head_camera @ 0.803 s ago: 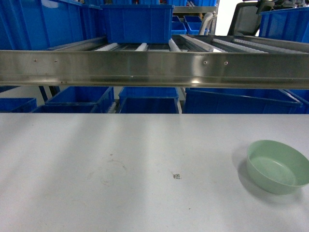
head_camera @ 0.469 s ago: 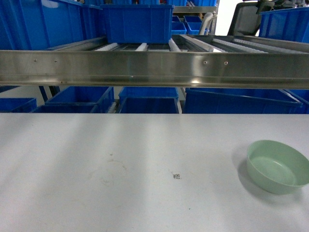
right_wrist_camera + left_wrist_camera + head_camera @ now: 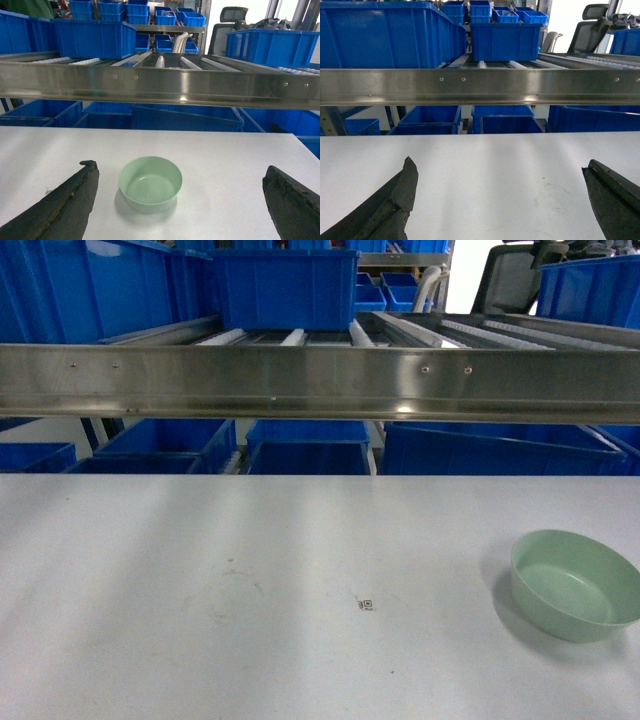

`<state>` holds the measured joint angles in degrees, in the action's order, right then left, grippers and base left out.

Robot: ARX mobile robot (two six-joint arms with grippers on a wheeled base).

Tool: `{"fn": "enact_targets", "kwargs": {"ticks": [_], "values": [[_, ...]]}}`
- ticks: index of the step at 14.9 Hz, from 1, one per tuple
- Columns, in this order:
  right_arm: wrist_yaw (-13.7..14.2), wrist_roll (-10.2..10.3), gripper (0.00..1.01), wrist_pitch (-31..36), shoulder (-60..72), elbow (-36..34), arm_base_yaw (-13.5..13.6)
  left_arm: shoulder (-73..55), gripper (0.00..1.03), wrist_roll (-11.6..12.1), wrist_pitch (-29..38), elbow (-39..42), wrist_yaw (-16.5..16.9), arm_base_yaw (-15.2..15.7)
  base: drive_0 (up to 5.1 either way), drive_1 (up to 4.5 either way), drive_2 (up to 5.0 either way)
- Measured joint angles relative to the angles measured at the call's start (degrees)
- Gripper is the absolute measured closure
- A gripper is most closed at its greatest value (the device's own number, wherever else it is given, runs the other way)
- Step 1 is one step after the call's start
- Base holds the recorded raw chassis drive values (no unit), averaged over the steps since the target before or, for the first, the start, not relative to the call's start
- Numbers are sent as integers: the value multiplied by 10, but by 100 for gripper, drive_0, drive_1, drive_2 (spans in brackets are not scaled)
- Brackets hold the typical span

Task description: Place green bowl on second shelf with right arm

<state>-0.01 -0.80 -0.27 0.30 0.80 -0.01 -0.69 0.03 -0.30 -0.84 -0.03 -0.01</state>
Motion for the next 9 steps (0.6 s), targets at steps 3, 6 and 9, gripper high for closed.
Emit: {"fn": "enact_targets", "kwargs": {"ticks": [3,6,9], "values": [[27,-14,3,91,62,-1,59,0,5,0,0,0,0,0,0,0,0],[15,-40,3,283,292,8,39,0,5,0,0,0,0,0,0,0,0],[-44,-67,3,322,574,150,-2,0,5,0,0,0,0,0,0,0,0]]}}
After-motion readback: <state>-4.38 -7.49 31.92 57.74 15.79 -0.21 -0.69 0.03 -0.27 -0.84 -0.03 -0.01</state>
